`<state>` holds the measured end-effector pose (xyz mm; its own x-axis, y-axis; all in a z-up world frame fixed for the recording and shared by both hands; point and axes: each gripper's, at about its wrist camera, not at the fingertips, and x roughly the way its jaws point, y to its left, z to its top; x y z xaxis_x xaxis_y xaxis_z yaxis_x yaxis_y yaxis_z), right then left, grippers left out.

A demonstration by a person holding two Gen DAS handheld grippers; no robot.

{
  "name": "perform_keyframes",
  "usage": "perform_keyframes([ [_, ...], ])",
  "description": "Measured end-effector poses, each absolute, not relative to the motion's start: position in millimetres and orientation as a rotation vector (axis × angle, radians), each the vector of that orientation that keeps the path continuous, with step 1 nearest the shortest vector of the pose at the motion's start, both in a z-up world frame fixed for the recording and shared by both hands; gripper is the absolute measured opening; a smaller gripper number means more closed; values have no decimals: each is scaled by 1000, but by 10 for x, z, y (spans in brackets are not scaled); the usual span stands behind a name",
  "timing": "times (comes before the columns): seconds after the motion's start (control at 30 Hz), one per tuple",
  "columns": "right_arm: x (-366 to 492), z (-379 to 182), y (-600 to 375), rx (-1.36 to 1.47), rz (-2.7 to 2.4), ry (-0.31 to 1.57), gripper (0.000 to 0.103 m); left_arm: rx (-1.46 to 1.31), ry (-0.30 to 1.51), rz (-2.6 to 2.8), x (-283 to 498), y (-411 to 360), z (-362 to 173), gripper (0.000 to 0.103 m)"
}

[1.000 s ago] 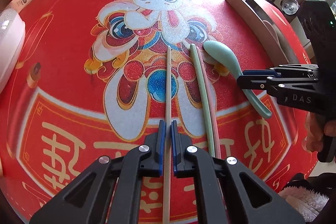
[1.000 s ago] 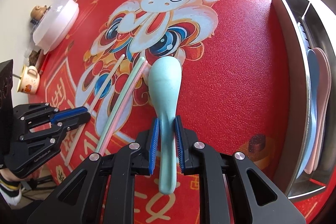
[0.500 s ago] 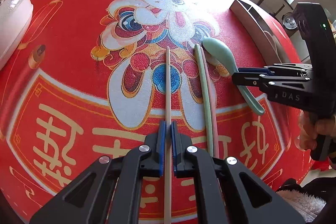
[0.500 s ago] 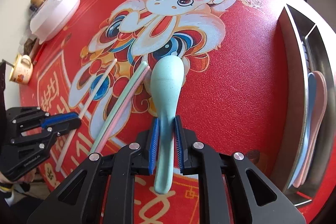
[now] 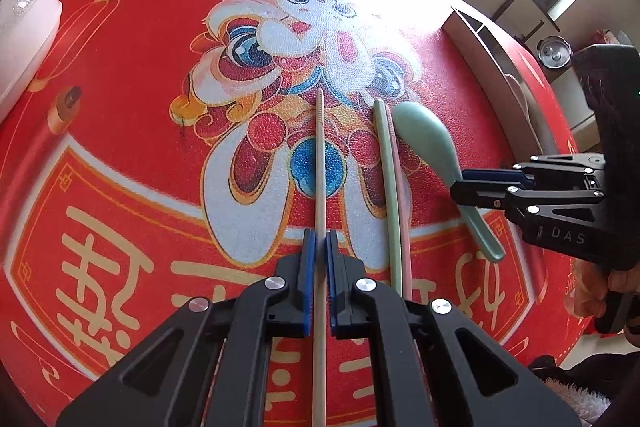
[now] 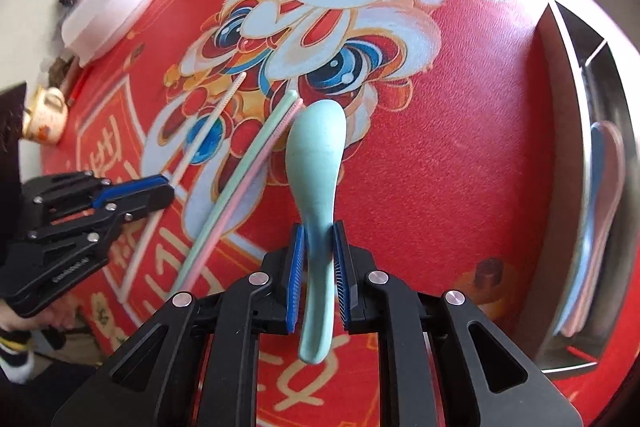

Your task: Organize utensils

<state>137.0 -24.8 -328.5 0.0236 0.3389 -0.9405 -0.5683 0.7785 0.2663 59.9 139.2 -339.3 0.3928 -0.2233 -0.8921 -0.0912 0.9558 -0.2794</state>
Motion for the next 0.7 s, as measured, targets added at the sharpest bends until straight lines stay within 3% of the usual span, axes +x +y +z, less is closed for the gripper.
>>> perform_keyframes([
  [0.33, 1515, -3336, -382, -52, 727, 1404, 20, -316, 1171, -98, 592, 1408, -3402, 6],
  [0.43, 1525, -3292, -378, -52, 731, 1383, 43, -321, 1170, -100, 589, 1415, -3401, 6],
  [0.47, 1522, -3278, -361, -64, 731, 1366, 55, -322, 1170, -100, 589, 1416, -3401, 6],
  [0.63, 1550, -3266, -260, -158, 723, 1311, 55, -328, 1171, -101, 588, 1428, -3404, 7],
  [0.7, 1538, -3267, -204, -196, 723, 1297, 43, -331, 1170, -102, 586, 1432, -3404, 7],
])
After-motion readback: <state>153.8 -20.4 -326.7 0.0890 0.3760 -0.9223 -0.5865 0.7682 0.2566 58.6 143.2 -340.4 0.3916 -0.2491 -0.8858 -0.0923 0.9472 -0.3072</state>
